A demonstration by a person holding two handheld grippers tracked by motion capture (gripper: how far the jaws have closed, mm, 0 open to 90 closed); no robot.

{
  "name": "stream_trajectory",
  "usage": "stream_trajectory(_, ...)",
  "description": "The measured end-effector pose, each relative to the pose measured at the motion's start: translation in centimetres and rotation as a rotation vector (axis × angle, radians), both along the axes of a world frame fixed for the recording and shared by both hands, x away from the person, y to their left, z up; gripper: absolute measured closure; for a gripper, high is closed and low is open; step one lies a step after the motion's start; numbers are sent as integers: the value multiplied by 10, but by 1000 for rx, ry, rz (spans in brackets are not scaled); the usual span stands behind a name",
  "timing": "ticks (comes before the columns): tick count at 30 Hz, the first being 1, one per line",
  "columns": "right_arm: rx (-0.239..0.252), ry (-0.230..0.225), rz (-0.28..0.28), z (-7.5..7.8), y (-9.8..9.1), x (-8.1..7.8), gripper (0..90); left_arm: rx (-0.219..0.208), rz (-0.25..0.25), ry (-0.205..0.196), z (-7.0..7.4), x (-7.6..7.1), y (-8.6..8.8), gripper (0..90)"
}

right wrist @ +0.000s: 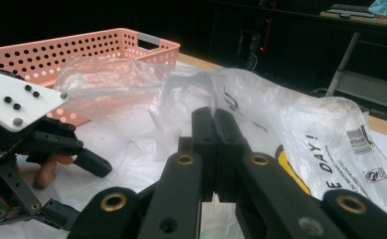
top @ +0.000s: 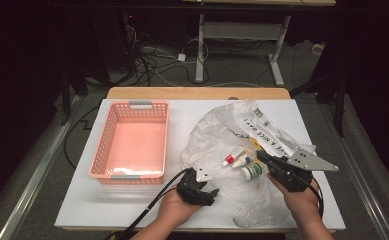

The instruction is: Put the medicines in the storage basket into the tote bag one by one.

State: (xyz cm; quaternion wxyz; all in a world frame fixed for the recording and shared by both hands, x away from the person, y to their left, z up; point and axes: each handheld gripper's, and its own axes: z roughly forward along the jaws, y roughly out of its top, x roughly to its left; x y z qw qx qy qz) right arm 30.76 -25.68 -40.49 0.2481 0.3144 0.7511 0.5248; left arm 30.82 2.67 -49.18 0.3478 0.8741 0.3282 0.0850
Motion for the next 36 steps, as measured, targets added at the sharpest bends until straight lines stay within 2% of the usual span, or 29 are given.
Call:
stream_trajectory(3, -4, -2, -4, 0, 1, -1, 900, -10, -2, -1, 0, 0, 1, 388)
stream_trajectory(7, -5, 3, -6, 0, 2, -1, 900, -26, 27, -10, 0, 1, 2, 584)
stream_trajectory(10, -6, 6, -4, -1, 3, 0, 900, -19, 1, -25, 0, 0, 0, 711)
stream_trajectory(14, -8, 3, 1, -1, 3, -1, 900, -32, -3, -13, 0, 2, 1, 881)
stream_trajectory(18, -6, 5, 1, -2, 2, 0, 900, -68, -1, 19, 0, 5, 5, 884)
stream_trajectory(21, -4, 2, -2, -2, 3, 0, 900, -70, -7, 4, 0, 3, 6, 885)
stream_trajectory(27, 5, -8, 1, 0, 4, -1, 900, -121, -38, -67, 3, -5, 11, 884)
stream_trajectory(29, 9, -17, 3, 1, 3, 0, 900, -142, -32, -92, 3, -7, 13, 884)
stream_trajectory(33, 26, -28, -5, 3, 2, -1, 900, -157, -30, -148, 5, -13, 15, 884)
stream_trajectory(36, 35, -39, -14, 3, 1, -1, 900, -182, -19, -174, 5, -16, 17, 884)
